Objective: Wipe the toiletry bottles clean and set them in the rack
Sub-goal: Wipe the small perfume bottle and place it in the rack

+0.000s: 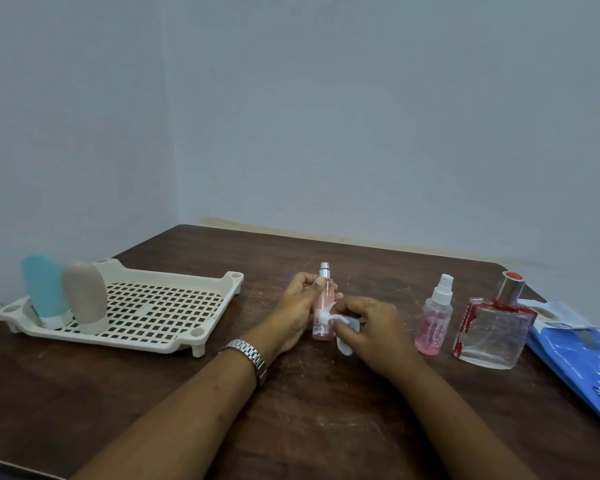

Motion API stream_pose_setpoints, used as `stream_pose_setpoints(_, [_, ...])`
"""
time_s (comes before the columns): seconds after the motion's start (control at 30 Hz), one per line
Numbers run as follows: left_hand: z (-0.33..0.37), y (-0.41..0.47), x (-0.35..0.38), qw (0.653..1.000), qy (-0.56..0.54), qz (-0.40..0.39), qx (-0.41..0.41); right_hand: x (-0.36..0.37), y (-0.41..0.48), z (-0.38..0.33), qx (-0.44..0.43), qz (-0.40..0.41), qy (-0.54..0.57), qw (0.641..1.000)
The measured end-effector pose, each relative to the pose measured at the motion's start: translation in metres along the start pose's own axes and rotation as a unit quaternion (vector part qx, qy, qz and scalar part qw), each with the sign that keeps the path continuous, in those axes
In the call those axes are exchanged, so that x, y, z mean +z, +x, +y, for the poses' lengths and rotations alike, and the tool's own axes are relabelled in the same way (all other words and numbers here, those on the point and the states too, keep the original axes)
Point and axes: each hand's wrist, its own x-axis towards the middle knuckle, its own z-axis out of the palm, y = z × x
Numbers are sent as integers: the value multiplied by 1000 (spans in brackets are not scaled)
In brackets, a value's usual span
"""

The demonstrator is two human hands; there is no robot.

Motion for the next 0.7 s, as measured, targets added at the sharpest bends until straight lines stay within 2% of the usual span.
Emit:
stream_pose_setpoints(0.1, [-1, -1, 2, 1000, 16, -2, -9, 3, 4, 3, -1, 80, -1, 997])
stream_pose_setpoints(0.2, [-1, 0, 3, 999, 29, 5, -14, 4, 5, 3, 11, 91, 16, 996])
stream_pose_setpoints(0.27, [0, -1, 3, 999, 23, 13, -17, 3, 4, 5, 25, 52, 30, 998])
stream_pose_setpoints(0.4, [2, -3, 6, 999, -2, 26, -21, -3, 1, 6, 37, -77, 64, 994])
stream_pose_setpoints(0.5, [4, -5, 6, 999, 4, 26, -22, -6, 2, 6, 40, -103, 72, 991])
stream_pose_setpoints(0.6, [6, -8, 8, 999, 9, 25, -31, -6, 1, 5, 46, -87, 88, 991])
stream_pose_setpoints(0.7, [9, -11, 11, 999, 16, 18, -48, -5, 2, 4, 61, -5, 96, 993])
